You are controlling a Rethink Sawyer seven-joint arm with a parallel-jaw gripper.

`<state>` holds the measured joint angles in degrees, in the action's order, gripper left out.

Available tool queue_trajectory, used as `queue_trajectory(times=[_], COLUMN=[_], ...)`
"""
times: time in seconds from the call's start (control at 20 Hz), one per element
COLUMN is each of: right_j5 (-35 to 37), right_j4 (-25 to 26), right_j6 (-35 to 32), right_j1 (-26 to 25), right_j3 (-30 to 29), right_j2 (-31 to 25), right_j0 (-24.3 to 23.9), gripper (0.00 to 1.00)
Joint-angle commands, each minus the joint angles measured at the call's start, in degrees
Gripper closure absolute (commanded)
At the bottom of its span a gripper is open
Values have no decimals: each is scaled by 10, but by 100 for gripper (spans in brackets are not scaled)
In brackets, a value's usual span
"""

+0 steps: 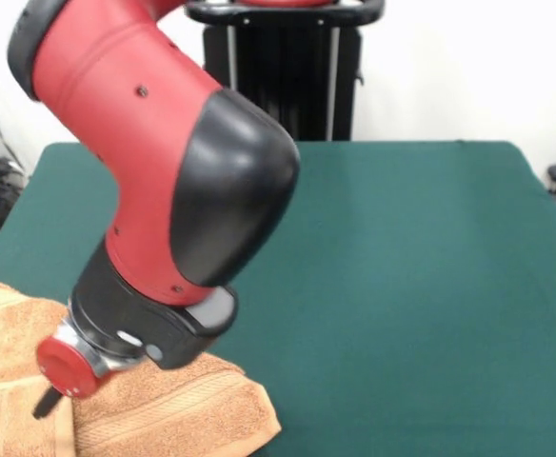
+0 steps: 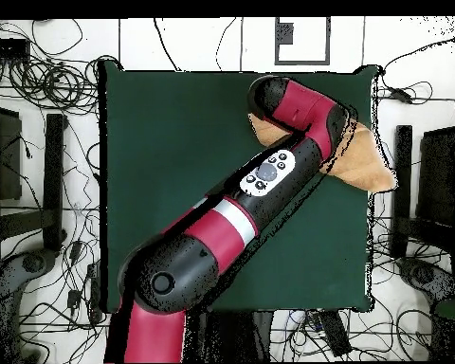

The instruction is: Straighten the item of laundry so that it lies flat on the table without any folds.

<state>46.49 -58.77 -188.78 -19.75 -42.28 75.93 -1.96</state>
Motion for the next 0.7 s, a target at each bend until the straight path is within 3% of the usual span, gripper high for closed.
queue_trajectory(times=[0.05,0.7], right_j5=[-9,-36], right_j4=[29,32], right_j6=[-60,-111], right_j1=[31,2], right_j3=[-30,-21], right_j2=[-66,-60], right_j0=[16,19], gripper=[0,0])
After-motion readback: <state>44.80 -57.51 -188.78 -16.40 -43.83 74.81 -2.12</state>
